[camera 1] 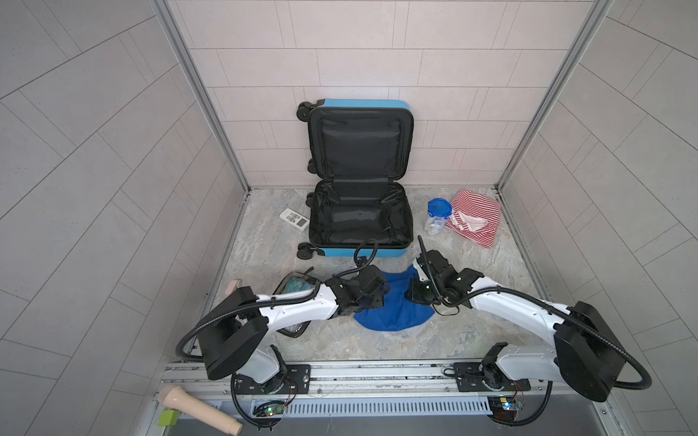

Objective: Pack the luggage
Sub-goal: 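Lift the blue shirt with both grippers and carry it into the suitcase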

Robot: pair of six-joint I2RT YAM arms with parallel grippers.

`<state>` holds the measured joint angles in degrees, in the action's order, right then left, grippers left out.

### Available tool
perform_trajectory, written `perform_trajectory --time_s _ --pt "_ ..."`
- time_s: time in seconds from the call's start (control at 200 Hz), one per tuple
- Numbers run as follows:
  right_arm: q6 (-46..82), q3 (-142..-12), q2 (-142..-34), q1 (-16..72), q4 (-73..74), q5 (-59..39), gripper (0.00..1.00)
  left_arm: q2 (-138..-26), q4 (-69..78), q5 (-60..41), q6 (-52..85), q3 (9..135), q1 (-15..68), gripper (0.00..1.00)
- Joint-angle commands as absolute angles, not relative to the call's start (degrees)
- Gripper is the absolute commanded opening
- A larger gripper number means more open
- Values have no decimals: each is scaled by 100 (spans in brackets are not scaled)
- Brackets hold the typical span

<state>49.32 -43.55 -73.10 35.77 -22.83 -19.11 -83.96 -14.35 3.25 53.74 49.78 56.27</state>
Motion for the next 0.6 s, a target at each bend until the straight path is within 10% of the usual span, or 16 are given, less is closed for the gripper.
perform_trajectory --time_s 0.0,0.59 --pt "4891 -4967 -7045 3653 -2604 -1930 0 -8020 -2500 842 4797 5712 5647 0" --pt "4156 -9391 -9533 3303 -3190 -1879 0 -8958 -2888 623 2850 8672 3753 0"
